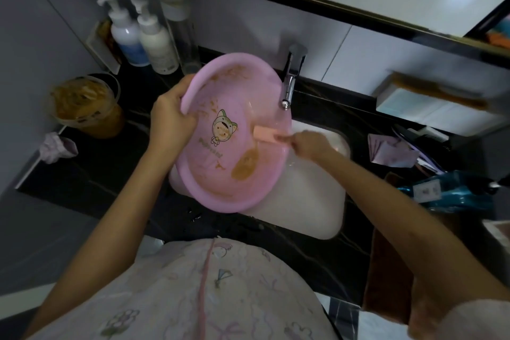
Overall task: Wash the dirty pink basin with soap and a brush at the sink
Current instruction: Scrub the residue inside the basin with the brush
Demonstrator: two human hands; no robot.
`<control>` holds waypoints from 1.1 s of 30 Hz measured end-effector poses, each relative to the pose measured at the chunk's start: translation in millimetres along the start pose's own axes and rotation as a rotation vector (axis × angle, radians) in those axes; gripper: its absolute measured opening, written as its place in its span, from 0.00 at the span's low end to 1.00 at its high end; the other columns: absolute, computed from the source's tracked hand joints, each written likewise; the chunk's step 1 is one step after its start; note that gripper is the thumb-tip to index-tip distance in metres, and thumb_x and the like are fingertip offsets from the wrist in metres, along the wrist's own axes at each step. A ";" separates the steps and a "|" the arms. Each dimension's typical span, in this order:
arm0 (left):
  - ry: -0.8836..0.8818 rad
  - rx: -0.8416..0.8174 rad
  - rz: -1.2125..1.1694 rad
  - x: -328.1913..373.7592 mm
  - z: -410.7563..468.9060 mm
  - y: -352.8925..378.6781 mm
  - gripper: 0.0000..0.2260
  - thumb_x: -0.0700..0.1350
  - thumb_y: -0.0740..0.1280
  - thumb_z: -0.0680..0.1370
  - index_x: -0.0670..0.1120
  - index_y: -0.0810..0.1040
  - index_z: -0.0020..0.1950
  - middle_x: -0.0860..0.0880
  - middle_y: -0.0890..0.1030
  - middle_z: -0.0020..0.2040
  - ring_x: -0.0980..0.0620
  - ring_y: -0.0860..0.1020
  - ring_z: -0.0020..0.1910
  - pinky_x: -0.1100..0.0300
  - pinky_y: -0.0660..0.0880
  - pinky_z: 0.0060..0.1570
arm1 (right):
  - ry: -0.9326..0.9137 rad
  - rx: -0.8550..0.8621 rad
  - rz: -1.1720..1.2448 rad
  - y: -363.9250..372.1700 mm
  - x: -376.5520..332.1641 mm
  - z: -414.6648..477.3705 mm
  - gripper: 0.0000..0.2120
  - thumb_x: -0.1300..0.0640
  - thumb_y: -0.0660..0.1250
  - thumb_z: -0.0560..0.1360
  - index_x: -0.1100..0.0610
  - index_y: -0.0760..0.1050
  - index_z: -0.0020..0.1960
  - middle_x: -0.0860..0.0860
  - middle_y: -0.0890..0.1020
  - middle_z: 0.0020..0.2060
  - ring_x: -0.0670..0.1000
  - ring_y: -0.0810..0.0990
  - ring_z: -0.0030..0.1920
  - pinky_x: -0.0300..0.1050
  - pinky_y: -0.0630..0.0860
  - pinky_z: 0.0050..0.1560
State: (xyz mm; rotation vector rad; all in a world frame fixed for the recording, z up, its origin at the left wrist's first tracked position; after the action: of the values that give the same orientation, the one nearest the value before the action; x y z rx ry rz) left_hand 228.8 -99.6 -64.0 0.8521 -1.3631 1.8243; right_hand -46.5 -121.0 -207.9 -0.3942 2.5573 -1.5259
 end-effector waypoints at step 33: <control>-0.041 -0.022 -0.022 -8.2 -8.2 1.2 0.31 0.28 0.62 0.68 0.50 0.73 0.67 0.49 0.79 0.56 0.54 0.77 0.54 0.60 0.77 0.52 | -0.034 -0.078 0.188 68.9 -50.2 -37.4 0.24 0.50 0.50 0.82 0.40 0.50 0.76 0.60 0.76 0.59 0.59 0.78 0.56 0.47 0.73 0.50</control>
State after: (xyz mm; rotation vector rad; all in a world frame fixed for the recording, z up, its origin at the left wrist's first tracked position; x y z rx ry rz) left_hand 231.5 -93.0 -73.3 0.8938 -1.3917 1.7806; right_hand -18.4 -43.7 -251.5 -0.1806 2.5512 -1.3463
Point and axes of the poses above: each hand's wrist, its own z-axis towards the middle knuckle, its own y-axis out of the palm, x = y × z, the point moved 9 cm from there along z, towards the middle knuckle
